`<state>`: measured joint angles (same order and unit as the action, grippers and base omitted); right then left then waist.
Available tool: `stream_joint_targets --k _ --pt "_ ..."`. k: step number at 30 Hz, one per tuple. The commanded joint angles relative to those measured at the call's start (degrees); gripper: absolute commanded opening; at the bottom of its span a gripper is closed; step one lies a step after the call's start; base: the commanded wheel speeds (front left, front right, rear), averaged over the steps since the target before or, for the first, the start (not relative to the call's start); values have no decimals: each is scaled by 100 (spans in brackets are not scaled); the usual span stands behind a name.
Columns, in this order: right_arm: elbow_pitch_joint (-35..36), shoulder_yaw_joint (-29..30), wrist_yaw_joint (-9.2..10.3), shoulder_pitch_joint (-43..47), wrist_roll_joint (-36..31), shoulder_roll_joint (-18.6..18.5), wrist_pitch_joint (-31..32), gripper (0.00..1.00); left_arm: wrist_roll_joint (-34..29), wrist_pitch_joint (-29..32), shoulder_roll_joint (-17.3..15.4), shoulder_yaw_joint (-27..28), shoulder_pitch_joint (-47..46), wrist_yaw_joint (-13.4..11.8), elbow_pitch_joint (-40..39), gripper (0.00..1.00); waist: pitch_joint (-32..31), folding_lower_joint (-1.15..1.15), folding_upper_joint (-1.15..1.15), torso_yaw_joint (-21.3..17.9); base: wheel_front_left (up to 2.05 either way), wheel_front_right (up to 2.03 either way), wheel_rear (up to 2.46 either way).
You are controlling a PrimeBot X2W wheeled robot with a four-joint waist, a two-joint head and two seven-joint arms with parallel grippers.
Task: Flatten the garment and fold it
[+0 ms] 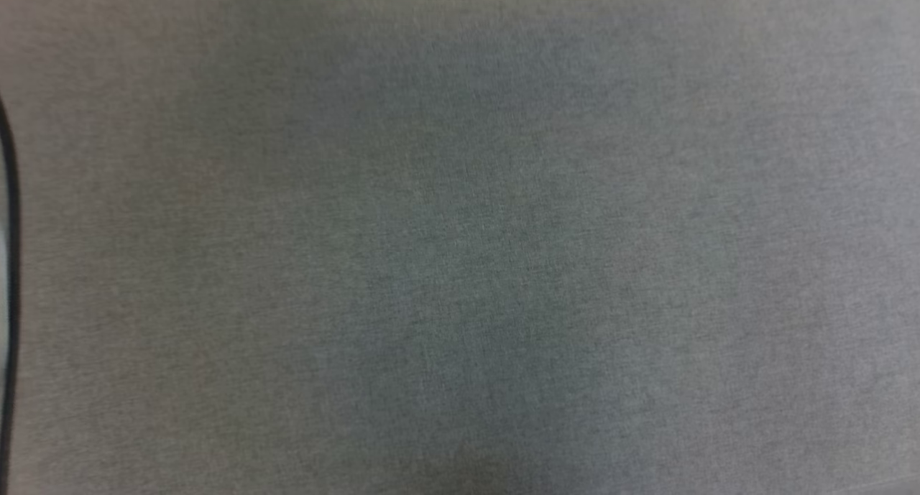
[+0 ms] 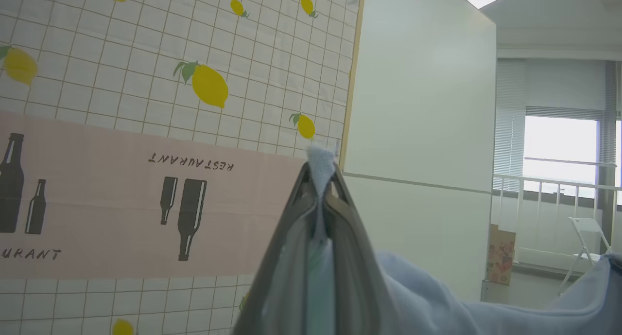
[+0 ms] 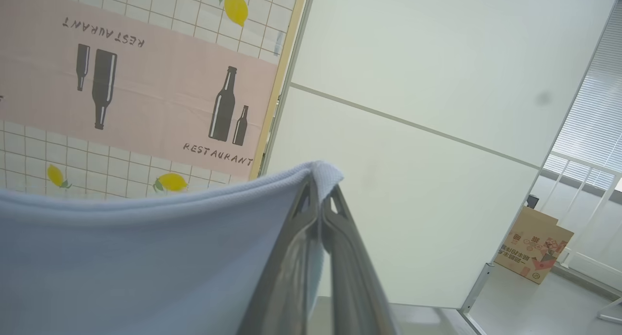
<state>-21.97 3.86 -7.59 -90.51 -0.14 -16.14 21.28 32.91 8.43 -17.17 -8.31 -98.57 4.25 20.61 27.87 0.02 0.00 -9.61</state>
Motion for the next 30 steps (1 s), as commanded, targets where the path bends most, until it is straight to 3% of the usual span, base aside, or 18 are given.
stream_joint_targets --k 1,8,13,22,30 --pt "-102 28 10 -89 -50 65 -104 0 -84 -82 -99 -39 -18 57 113 0 426 -2 0 -122 0 0 0" --pt "-507 -462 10 390 391 171 -282 0 -779 -227 -977 -840 959 273 726 0 428 -2 0 60 0 0 0" --pt "-409 -1102 10 1378 1153 48 -11 0 -700 -495 -1485 -1159 2144 313 1012 0 226 -2 0 199 0 0 0" --pt "739 -1609 10 3829 2268 -404 789 0 -157 -884 -1842 -1722 4403 322 805 0 -499 -2 0 480 0 0 0" --pt "1755 -1084 10 6276 2233 -483 1133 0 798 44 -2183 -2207 6911 279 -327 0 -1247 -2 0 690 0 0 0"
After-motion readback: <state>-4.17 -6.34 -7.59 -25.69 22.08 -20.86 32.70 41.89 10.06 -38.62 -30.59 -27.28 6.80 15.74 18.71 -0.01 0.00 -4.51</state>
